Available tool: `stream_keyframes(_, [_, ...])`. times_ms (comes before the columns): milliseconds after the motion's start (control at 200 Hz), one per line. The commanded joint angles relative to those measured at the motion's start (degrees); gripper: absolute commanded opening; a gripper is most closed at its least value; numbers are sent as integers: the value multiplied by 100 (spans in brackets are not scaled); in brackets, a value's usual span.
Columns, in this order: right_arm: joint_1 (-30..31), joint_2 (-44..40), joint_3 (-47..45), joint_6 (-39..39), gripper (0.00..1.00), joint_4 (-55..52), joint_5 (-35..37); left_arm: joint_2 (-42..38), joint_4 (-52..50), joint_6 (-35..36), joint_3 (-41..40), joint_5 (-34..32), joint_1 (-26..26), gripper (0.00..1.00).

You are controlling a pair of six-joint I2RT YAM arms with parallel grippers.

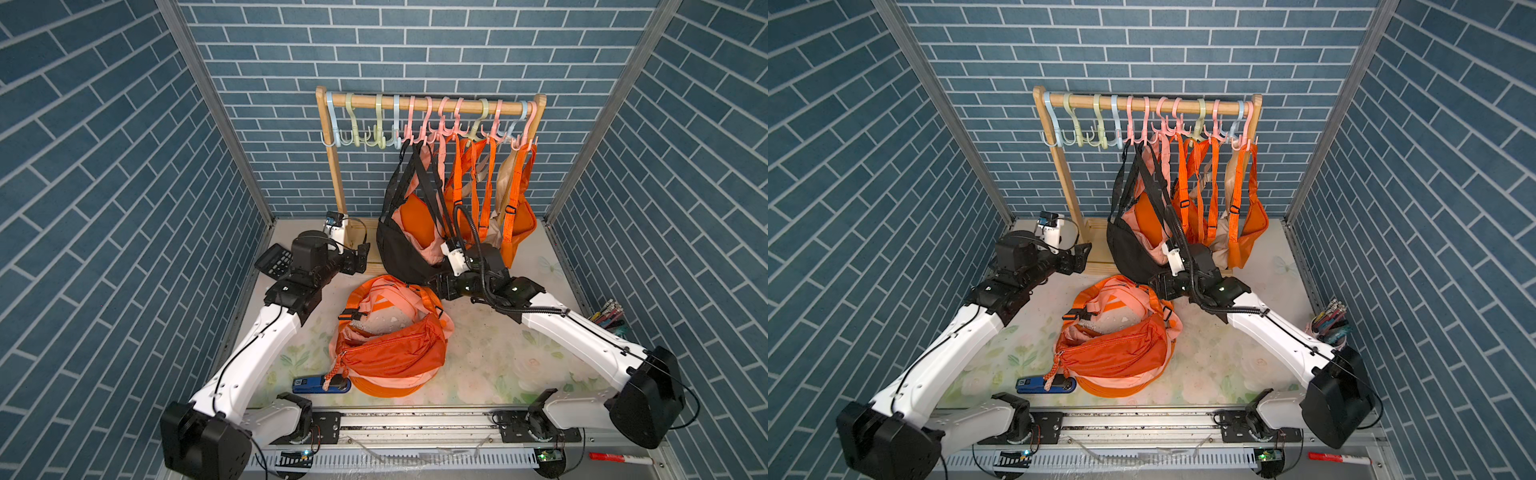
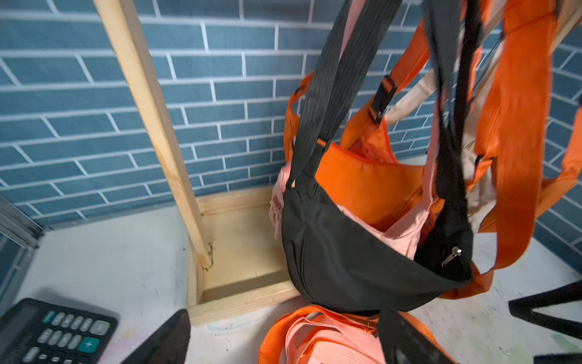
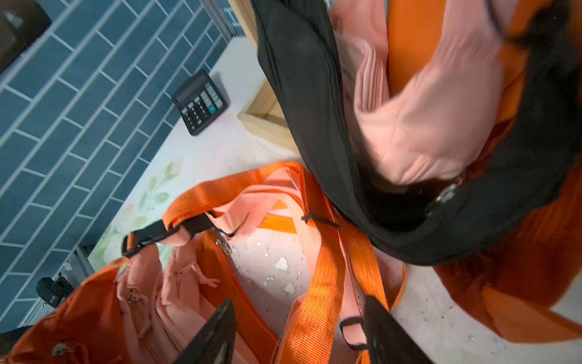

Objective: Take the bag off the hook
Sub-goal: Place the bag inside the bag.

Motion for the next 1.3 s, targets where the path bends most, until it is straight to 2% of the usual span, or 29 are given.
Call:
stream_keyframes(0, [-11, -98, 492, -331, 60, -618, 230, -395, -564, -25, 62, -235, -29, 96])
stream_keyframes(215, [-15, 275, 1629, -501, 54, -1174, 328, -1204, -644, -182, -280, -164, -29, 96])
stream_keyframes(450, [-92, 1294, 3665, -748, 45, -2140, 272, -1552, -710, -210, -274, 65, -28, 96])
stream_keyframes(660, [-414, 2534, 5642, -768, 46, -2868, 95, -1619, -650, -318, -354, 238, -29, 96])
stream_keyframes(940, [-724, 4463, 8853, -874, 56, -4238, -119, -1654, -602, -369, -415, 287, -29, 96])
stream_keyframes(1045, [-827, 4730, 9140, -817, 61, -4198, -157, -1610, -615, -359, -398, 316, -29, 96])
stream_keyframes(1295, [-914, 4905, 8922, -665, 61, -3679, -482, -1584, -615, -332, -433, 273, -28, 96])
